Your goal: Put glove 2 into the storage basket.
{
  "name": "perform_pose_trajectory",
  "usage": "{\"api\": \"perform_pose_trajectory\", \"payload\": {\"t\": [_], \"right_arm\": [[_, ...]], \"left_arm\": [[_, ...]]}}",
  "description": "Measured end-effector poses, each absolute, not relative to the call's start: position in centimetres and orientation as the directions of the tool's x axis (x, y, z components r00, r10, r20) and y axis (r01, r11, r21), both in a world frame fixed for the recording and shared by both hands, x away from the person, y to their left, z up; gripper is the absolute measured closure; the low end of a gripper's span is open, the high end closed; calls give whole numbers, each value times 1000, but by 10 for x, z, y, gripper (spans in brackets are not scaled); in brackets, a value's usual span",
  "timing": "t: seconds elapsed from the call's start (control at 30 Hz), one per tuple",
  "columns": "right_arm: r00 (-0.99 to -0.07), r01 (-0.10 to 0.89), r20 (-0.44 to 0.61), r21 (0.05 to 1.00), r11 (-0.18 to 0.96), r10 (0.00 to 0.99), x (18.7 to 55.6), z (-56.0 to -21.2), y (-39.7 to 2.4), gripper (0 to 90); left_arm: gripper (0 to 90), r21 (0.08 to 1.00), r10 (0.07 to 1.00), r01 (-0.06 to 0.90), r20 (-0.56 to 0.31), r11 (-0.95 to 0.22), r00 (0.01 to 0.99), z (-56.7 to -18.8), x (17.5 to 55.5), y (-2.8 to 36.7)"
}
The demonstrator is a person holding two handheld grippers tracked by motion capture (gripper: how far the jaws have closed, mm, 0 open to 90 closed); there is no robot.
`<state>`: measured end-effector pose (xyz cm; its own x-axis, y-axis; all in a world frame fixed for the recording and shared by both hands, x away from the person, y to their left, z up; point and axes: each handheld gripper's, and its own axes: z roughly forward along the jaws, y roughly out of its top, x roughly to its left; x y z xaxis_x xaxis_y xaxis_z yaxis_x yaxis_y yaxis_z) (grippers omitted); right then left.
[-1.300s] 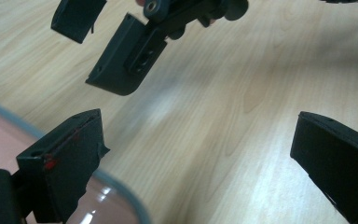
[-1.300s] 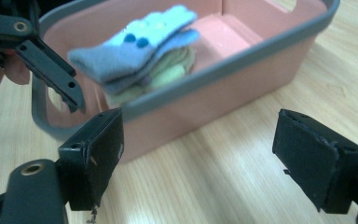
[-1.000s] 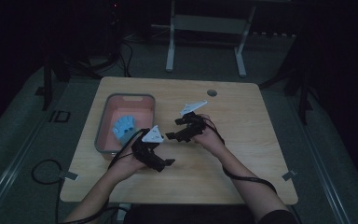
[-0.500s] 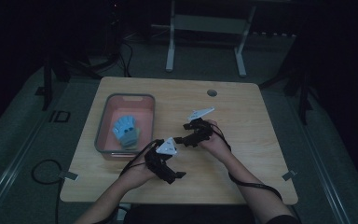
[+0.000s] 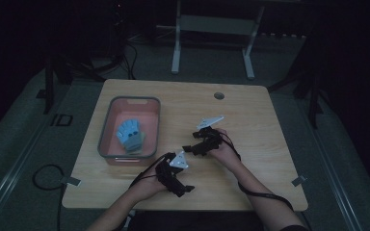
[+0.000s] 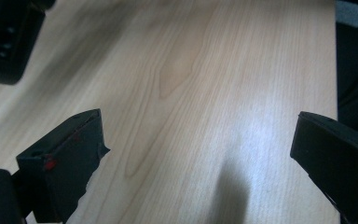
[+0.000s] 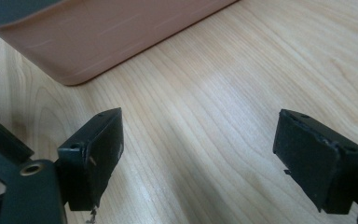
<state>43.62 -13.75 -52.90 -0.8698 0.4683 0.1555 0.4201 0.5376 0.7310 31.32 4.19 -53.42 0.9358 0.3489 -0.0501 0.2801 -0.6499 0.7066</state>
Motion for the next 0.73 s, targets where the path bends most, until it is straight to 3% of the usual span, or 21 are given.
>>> {"api": "perform_pose_trajectory", "payload": {"t": [0.73], "right_arm": [[-870, 411, 137, 731, 545, 473, 437, -548, -142, 162]], "left_arm": [[31, 686, 372, 286, -24, -669, 928, -549, 310, 51]]}}
